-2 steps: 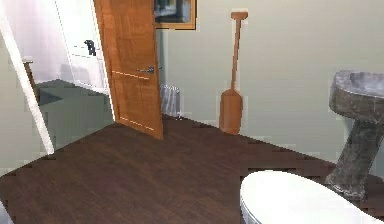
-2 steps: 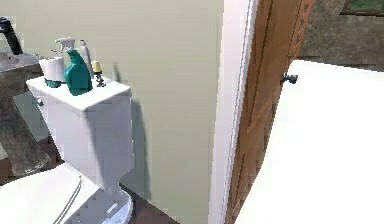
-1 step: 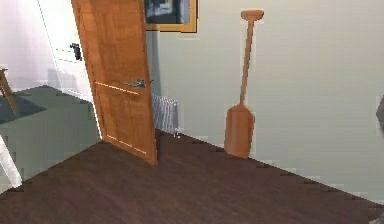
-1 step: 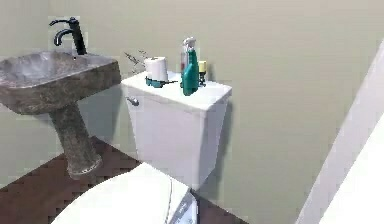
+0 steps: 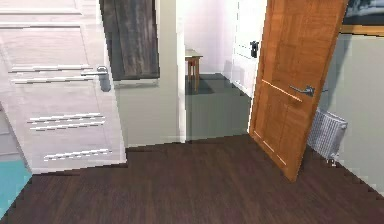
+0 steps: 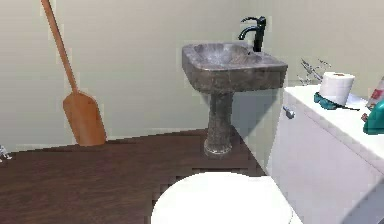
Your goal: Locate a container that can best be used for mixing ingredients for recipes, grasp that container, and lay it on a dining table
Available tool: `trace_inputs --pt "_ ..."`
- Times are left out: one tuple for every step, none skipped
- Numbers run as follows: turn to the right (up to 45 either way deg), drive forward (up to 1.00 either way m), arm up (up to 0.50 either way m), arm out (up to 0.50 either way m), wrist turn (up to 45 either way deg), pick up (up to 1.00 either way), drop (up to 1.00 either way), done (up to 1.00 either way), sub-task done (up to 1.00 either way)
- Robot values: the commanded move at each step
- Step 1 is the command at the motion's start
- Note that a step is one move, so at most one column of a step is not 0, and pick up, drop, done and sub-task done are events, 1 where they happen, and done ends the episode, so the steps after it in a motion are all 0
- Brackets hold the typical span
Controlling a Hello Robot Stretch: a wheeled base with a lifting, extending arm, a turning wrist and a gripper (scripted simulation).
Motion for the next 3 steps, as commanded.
trace_inputs --pt "0.0 0.15 0.0 0.0 0.0 0.0 0.0 0.0 0.0" --pt "-45.0 0.0 0.0 0.0 0.0 0.0 0.0 0.0 0.0" --pt "-12.0 0.0 0.0 0.0 0.0 0.0 0.0 0.0 0.0"
